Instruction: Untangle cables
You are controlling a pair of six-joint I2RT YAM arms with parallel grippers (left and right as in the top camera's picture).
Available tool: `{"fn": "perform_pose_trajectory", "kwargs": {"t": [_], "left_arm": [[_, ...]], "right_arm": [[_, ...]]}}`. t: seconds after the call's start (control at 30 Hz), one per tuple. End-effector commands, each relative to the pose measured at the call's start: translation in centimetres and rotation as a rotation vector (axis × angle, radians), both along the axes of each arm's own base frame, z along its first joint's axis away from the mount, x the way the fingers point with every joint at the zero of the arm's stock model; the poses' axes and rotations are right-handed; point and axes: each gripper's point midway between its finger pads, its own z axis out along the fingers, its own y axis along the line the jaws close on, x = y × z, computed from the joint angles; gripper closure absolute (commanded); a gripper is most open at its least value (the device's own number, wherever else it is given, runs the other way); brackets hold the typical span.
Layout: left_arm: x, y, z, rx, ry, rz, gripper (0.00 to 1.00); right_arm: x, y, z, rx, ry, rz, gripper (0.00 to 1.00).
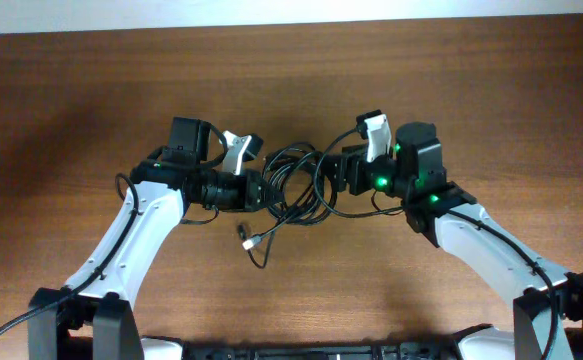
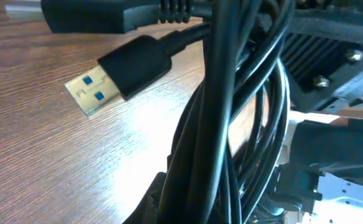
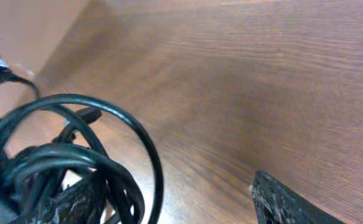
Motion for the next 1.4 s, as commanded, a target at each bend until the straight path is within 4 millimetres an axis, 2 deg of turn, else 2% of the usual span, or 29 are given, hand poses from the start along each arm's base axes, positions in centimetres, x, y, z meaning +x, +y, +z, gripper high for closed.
{"fn": "perform_pose_trajectory", "kwargs": {"t": [0.0, 0.13, 0.3, 0.4, 0.5, 0.6, 0.63, 0.8, 0.93, 1.03, 1.1, 1.13, 1.23, 1.3, 1.37], "left_arm": [[-1.0, -1.5, 2.0, -0.137, -0.025, -0.085, 1.0], [-1.5, -1.9, 2.8, -0.193, -0.028, -0.114, 1.0], [-2.4, -2.8, 5.0, -0.331, -0.071, -0.195, 1.0], [-2.7, -2.9, 5.6, -0.366, -0.075, -0.21, 1.0], [-3.2, -3.1, 6.4, -0.419, -0.093, -0.24, 1.0], [-3.6, -3.2, 7.5, -0.483, -0.118, -0.27, 1.0], [-3.7, -3.2, 7.7, -0.497, -0.127, -0.278, 1.0], [-3.6, -3.2, 7.7, -0.497, -0.127, -0.278, 1.0], [-3.2, -3.0, 7.3, -0.474, -0.139, -0.264, 1.0], [-2.0, -2.0, 5.8, -0.375, -0.155, -0.214, 1.0], [-1.4, -1.4, 5.2, -0.337, -0.17, -0.191, 1.0], [-1.1, -1.3, 5.2, -0.332, -0.185, -0.189, 1.0], [-0.5, -1.2, 5.2, -0.324, -0.227, -0.19, 1.0], [-0.2, -1.3, 5.4, -0.326, -0.241, -0.187, 1.0], [-0.1, -1.3, 5.4, -0.327, -0.241, -0.185, 1.0]], "right_arm": [[0.8, -0.3, 0.1, -0.086, -0.064, -0.055, 0.28], [1.6, -0.3, 1.1, -0.078, -0.121, -0.079, 0.27], [2.4, 0.1, 2.9, -0.044, -0.196, -0.079, 0.11], [3.2, -0.9, 2.8, -0.074, -0.21, -0.142, 0.1], [4.7, -4.3, 1.8, -0.162, -0.195, -0.3, 0.1], [5.3, -6.9, 1.1, -0.186, -0.164, -0.361, 0.1], [5.5, -8.4, 0.7, -0.197, -0.143, -0.393, 0.1], [5.6, -13.4, -1.0, -0.236, -0.053, -0.499, 0.1], [5.4, -15.5, -1.7, -0.238, -0.009, -0.534, 0.1], [5.1, -14.7, -1.6, -0.179, 0.006, -0.47, 0.08], [4.1, -11.9, -0.8, -0.066, 0.017, -0.32, 0.0], [3.3, -10.3, -0.1, 0.0, 0.024, -0.229, 0.0], [1.4, -7.5, 1.2, 0.12, 0.042, -0.055, 0.01], [-0.6, -5.5, 2.7, 0.225, 0.054, 0.1, 0.01], [-1.8, -4.3, 3.2, 0.267, 0.068, 0.173, 0.01]]}}
